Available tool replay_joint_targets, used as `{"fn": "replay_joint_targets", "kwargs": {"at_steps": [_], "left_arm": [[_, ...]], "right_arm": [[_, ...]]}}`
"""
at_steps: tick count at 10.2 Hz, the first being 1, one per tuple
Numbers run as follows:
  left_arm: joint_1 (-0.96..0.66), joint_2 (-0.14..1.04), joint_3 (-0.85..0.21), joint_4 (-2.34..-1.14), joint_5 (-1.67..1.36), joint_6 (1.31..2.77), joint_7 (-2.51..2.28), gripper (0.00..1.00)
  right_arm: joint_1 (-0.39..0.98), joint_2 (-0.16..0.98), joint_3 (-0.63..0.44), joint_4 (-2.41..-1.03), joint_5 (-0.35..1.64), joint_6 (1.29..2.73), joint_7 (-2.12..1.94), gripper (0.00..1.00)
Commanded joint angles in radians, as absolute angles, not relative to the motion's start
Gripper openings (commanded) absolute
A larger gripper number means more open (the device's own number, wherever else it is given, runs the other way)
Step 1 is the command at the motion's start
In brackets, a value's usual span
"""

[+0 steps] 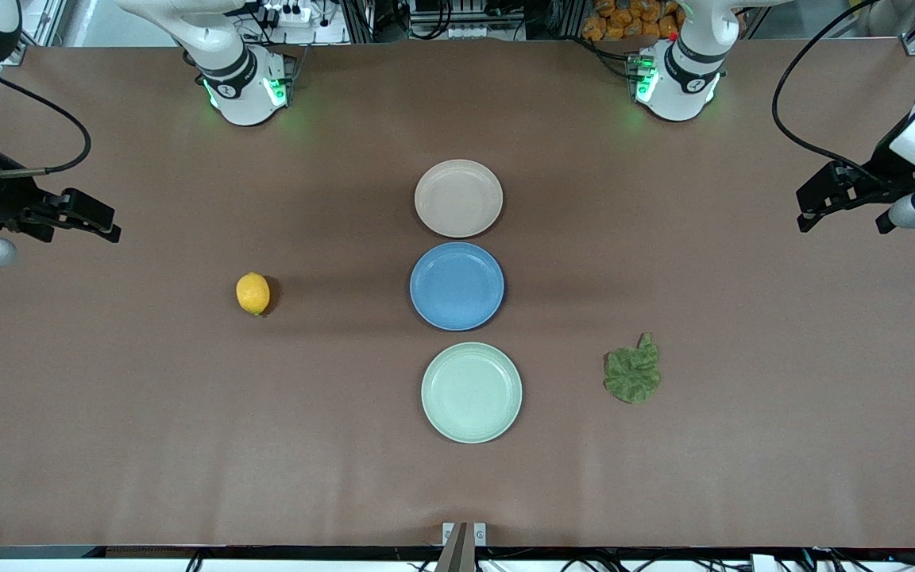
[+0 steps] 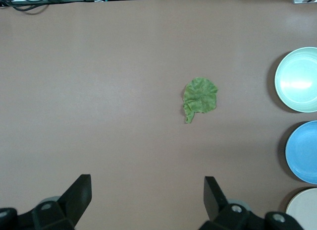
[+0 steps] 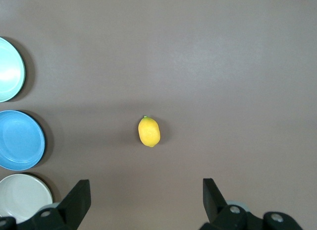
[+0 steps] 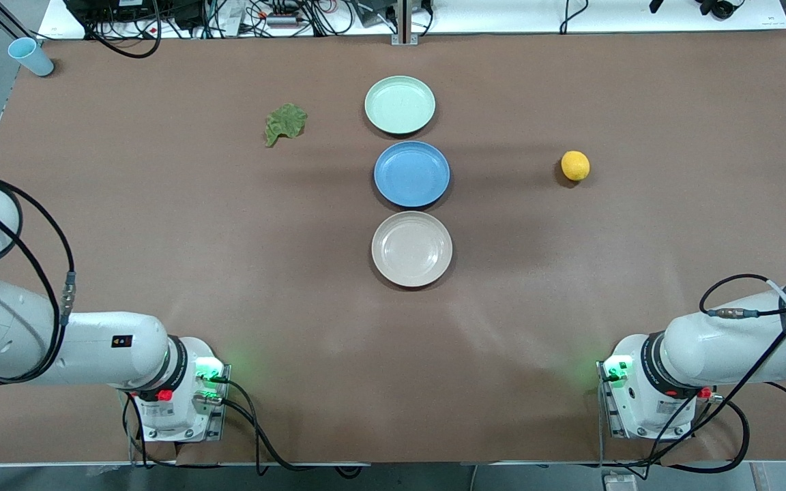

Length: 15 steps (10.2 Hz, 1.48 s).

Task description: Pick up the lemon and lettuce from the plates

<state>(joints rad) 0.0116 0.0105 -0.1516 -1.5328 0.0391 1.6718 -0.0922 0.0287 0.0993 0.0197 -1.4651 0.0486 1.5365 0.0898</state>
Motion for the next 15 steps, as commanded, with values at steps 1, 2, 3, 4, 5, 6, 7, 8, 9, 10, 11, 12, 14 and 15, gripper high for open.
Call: {"fn": "replay_joint_targets", "kwargs": {"at_steps": [1, 2, 3, 4, 5, 6, 7, 8, 9, 10, 11, 12, 14, 15], "left_arm": [[0.009, 0.008, -0.150, -1.534, 0.018, 1.635, -0.069, 1.00], [0.009, 0.011, -0.150, -1.535, 0.018, 1.626, -0.068, 1.00], [0.014, 0.011, -0.150, -1.534, 0.017, 1.623, -0.067, 1.00], [0.014, 0.011, -0.150, -1.532, 0.017, 1.623, -0.067, 1.00], [0.011, 0.011, -0.150, -1.532, 0.017, 1.623, -0.067, 1.00], [0.009, 0.011, -0.150, -1.532, 0.017, 1.623, -0.067, 1.00], [0.009, 0.011, -0.150, -1.532, 0.012, 1.623, -0.067, 1.00], [0.009, 0.011, -0.150, -1.532, 0.012, 1.623, -0.067, 1.00], [0.009, 0.011, -0.150, -1.532, 0.012, 1.623, -0.067, 1.00], [0.015, 0.011, -0.150, -1.532, -0.001, 1.618, -0.067, 1.00], [0.017, 0.011, -0.149, -1.532, -0.020, 1.617, -0.067, 1.00], [0.012, 0.011, -0.149, -1.532, -0.017, 1.617, -0.069, 1.00], [0.011, 0.011, -0.149, -1.532, -0.012, 1.617, -0.071, 1.00], [0.011, 0.014, -0.149, -1.532, -0.014, 1.617, -0.071, 1.00]], "right_arm": [[0.021, 0.094, 0.026, -1.457, 0.037, 1.529, 0.098, 1.00], [0.021, 0.095, 0.026, -1.457, 0.037, 1.531, 0.097, 1.00], [0.021, 0.095, 0.026, -1.457, 0.037, 1.531, 0.098, 1.00], [0.021, 0.095, 0.026, -1.457, 0.037, 1.529, 0.098, 1.00], [0.021, 0.095, 0.026, -1.457, 0.037, 1.529, 0.098, 1.00], [0.021, 0.095, 0.026, -1.457, 0.037, 1.529, 0.097, 1.00], [0.021, 0.095, 0.026, -1.457, 0.037, 1.531, 0.097, 1.00], [0.021, 0.095, 0.026, -1.457, 0.037, 1.531, 0.097, 1.00], [0.021, 0.095, 0.026, -1.457, 0.037, 1.531, 0.097, 1.00], [0.021, 0.095, 0.026, -1.457, 0.037, 1.529, 0.097, 1.00], [0.021, 0.095, 0.026, -1.457, 0.037, 1.529, 0.097, 1.00], [0.021, 0.095, 0.026, -1.457, 0.037, 1.529, 0.098, 1.00], [0.023, 0.095, 0.026, -1.457, 0.037, 1.531, 0.097, 1.00], [0.021, 0.095, 0.026, -1.457, 0.037, 1.531, 0.098, 1.00]]}}
